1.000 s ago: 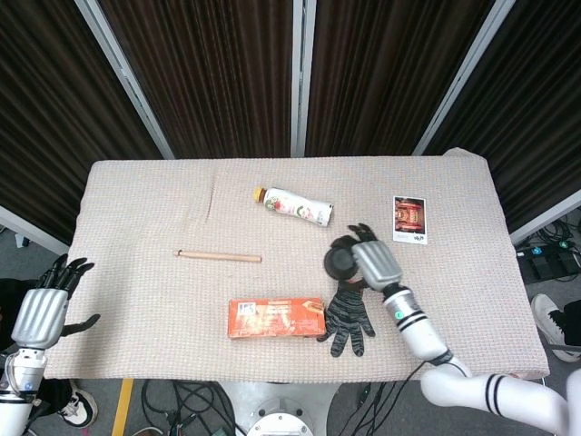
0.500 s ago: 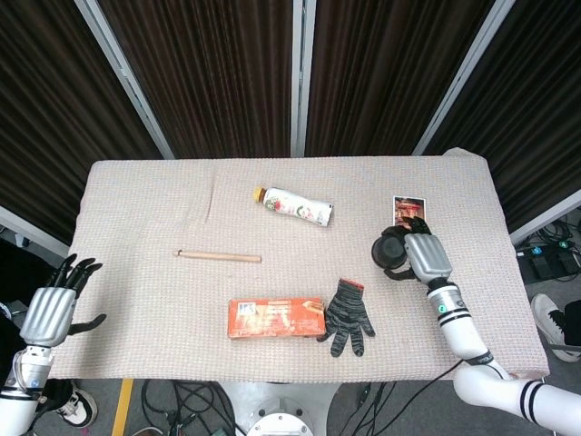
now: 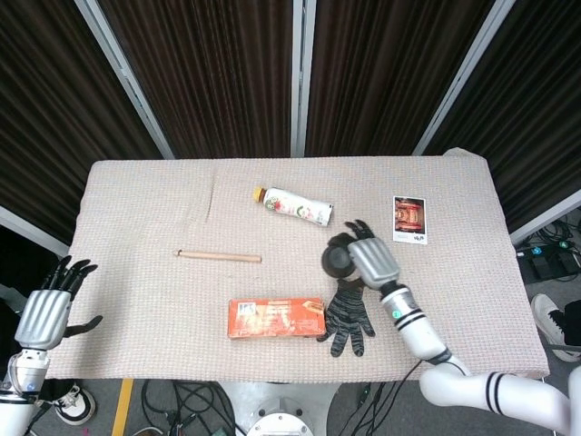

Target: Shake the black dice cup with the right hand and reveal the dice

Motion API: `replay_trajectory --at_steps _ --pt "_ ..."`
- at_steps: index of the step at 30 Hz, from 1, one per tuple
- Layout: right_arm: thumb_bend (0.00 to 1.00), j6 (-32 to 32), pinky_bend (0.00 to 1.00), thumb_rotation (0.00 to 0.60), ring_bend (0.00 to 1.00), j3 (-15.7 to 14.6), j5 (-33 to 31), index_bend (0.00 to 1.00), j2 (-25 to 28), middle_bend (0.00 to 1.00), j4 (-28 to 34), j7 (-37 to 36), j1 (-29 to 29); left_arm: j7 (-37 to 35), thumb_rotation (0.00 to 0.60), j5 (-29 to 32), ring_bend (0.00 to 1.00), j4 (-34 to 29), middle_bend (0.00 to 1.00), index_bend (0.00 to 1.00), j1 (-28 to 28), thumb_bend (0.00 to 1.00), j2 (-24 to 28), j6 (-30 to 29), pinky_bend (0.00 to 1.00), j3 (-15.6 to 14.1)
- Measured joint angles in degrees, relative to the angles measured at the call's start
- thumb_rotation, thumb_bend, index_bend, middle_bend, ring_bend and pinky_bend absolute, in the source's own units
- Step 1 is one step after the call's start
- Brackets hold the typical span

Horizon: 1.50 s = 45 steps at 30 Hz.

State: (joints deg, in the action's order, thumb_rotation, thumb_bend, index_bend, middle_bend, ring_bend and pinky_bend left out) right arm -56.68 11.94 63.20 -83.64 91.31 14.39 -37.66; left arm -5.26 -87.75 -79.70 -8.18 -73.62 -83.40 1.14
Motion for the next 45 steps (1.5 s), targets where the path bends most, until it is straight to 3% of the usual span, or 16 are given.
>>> replay_trajectory --at_steps 4,8,16,18,24,30,33,40,45 --pt "0.15 -0.3 0.00 0.600 0.07 -0.7 -1.7 0.36 4.9 0.47 -1.7 -6.1 4.2 -0.2 0.600 0.1 0.00 0.2 0.13 0.17 0.1 0.13 -0.3 -0.2 0.18 0.1" --pt "0.15 0.8 0.00 0.600 0.07 -0.8 0.2 0.36 4.8 0.47 -2.2 -10.9 3.8 0.1 0.600 0.2 0.00 0.2 0.13 0.17 0.2 0.13 -0.3 -0.3 0.18 0.1" --pt "0.15 4.4 0.00 0.600 0.07 0.0 3.8 0.36 -5.3 0.47 0.4 -2.6 -4.5 -0.3 0.600 0.7 0.00 0.5 0.13 0.17 0.5 0.13 0.1 -0.1 0.18 0.1" --pt "0.15 3.6 0.00 0.600 0.07 0.1 3.7 0.36 -5.3 0.47 0.9 -1.8 -4.5 -0.5 0.600 0.8 0.00 0.7 0.13 0.17 0.5 0.13 0.0 0.1 0.18 0.1" --pt "0.15 0.3 0.00 0.600 0.07 -0.8 2.0 0.36 1.6 0.47 0.4 -3.7 0.5 -0.4 0.600 0.3 0.00 1.1 0.13 0.17 0.2 0.13 -0.6 0.5 0.18 -0.2" --pt "0.15 0.5 0.00 0.600 0.07 -1.4 0.2 0.36 6.0 0.47 -3.6 -12.2 4.3 0.1 0.600 0.2 0.00 0.7 0.13 0.17 -0.2 0.13 -0.7 1.1 0.18 -0.1" --pt "0.15 2.3 0.00 0.600 0.07 -1.3 1.7 0.36 4.1 0.47 -3.8 -12.3 2.6 0.7 0.600 0.1 0.00 0.3 0.13 0.17 -0.1 0.13 -0.5 0.6 0.18 -0.1" --pt "0.15 4.9 0.00 0.600 0.07 0.6 4.2 0.36 -6.6 0.47 -2.4 -6.6 -5.2 0.6 0.600 0.4 0.00 0.2 0.13 0.17 -0.2 0.13 0.0 1.0 0.18 0.0" --pt "0.15 2.0 0.00 0.600 0.07 0.2 3.6 0.36 -4.0 0.47 -1.7 -6.2 -2.7 0.0 0.600 0.3 0.00 0.7 0.13 0.17 -0.2 0.13 -0.4 1.1 0.18 -0.2"
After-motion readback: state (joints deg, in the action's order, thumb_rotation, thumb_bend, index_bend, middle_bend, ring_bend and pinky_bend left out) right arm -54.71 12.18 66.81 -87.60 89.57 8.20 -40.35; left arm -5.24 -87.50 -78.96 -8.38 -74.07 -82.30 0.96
